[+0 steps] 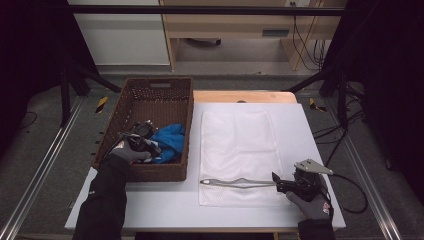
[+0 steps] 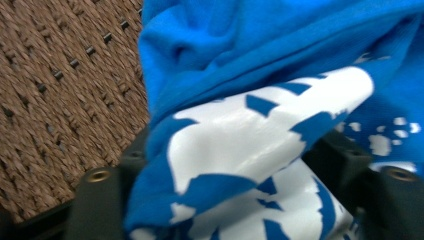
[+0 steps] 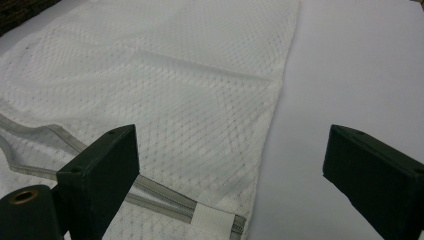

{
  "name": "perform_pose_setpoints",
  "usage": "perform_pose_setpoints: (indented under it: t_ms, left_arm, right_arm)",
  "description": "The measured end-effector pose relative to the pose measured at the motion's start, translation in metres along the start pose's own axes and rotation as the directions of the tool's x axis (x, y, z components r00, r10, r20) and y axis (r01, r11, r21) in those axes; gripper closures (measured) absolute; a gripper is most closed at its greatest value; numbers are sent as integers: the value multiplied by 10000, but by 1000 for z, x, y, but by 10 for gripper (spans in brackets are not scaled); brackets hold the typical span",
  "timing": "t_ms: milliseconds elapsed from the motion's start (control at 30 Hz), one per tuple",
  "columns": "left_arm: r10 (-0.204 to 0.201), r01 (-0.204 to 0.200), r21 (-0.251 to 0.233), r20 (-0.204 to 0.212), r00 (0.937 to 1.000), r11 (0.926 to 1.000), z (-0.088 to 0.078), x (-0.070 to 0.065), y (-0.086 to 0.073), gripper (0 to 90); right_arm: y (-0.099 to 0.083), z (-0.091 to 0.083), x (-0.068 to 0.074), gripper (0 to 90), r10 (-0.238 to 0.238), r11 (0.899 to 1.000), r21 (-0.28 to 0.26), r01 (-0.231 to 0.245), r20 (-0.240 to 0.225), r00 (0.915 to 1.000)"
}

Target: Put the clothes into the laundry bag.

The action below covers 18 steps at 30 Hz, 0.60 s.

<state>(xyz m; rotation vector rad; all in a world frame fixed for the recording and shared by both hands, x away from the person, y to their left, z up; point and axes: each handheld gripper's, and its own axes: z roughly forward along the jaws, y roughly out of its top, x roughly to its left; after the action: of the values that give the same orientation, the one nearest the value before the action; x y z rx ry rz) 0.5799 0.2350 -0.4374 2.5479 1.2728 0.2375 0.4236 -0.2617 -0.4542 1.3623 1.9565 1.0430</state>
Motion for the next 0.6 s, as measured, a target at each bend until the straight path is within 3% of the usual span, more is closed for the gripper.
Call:
perform_pose_setpoints:
  t_ms: [267, 433, 533, 600]
  left_arm:
    - [30, -30, -253, -8, 10000, 9997, -10, -1, 0, 601]
    - [-11, 3, -493, -163, 9999, 9988, -14, -2, -1, 665]
    - [-304, 285, -1322, -123, 9995, 9908, -22, 0, -4, 678]
    - [-513, 497, -1905, -37, 9987, 9804, -27, 2, -5, 682]
  right_arm:
    - [0, 0, -1, 86, -9, 10000, -17, 9, -20, 10000]
    - [0, -1, -1, 87, 86, 10000, -20, -86, -24, 10000]
    - [-1, -2, -3, 88, 47, 10000, -77, -46, 52, 10000]
    - [0, -2, -3, 88, 49, 10000, -86, -48, 62, 10000]
